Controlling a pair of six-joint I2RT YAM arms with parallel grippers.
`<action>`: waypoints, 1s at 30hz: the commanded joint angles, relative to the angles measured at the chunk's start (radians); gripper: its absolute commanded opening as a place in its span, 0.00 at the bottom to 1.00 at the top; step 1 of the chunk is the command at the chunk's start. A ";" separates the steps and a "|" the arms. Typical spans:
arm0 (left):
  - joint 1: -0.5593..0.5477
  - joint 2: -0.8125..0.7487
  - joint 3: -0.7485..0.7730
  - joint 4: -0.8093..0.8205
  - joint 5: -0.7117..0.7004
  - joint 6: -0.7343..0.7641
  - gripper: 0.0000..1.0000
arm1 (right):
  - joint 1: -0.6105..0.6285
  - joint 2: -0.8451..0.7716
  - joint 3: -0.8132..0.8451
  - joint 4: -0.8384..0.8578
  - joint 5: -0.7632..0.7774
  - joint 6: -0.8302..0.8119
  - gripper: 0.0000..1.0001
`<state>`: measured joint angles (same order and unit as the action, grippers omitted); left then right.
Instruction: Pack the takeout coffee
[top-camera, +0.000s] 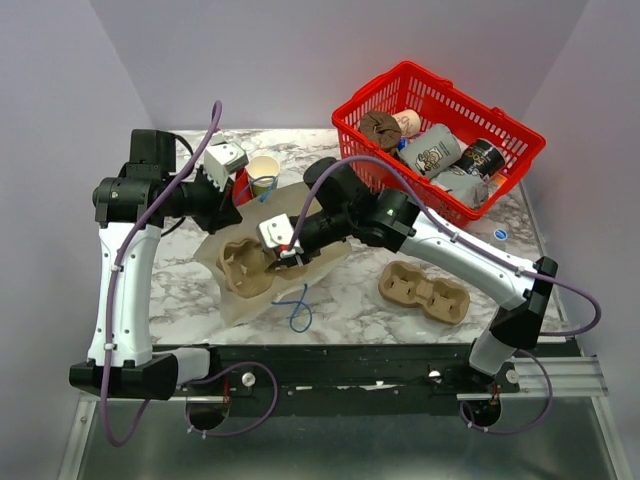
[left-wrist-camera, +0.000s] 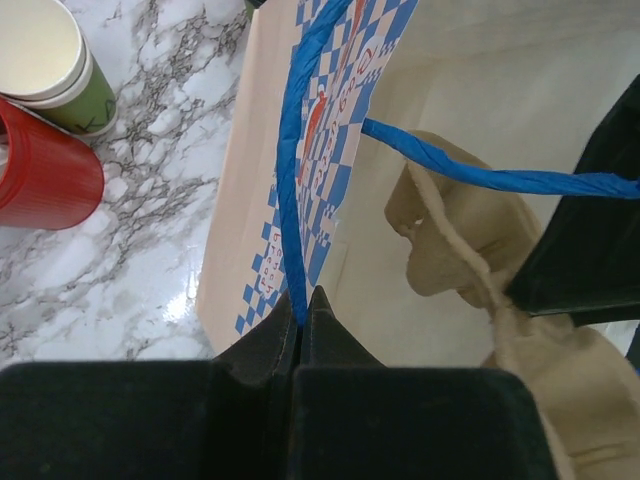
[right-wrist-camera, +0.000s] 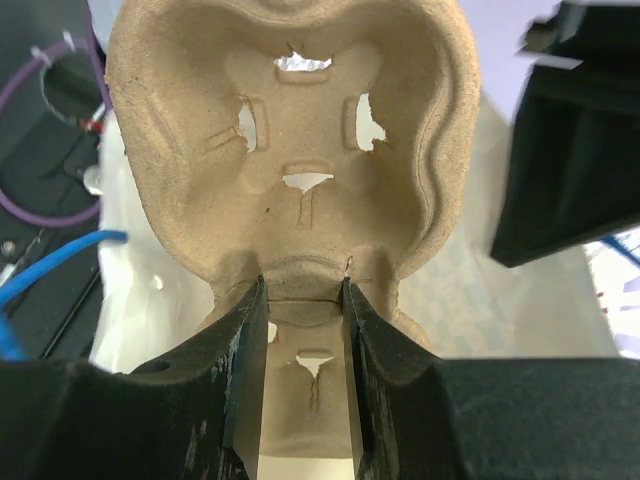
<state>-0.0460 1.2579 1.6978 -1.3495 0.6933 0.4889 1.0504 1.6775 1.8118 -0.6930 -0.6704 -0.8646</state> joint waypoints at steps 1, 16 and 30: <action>-0.018 -0.041 -0.026 -0.128 0.012 -0.073 0.00 | 0.028 0.002 0.037 -0.077 0.176 -0.044 0.00; -0.058 -0.037 -0.055 -0.122 0.018 -0.150 0.00 | 0.063 0.110 0.230 -0.391 0.391 -0.129 0.01; -0.061 -0.012 -0.055 -0.086 0.066 -0.200 0.11 | 0.069 0.221 0.261 -0.534 0.460 -0.171 0.01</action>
<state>-0.1005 1.2491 1.6402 -1.3502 0.6949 0.3176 1.1065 1.8652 2.0445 -1.1625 -0.2684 -1.0206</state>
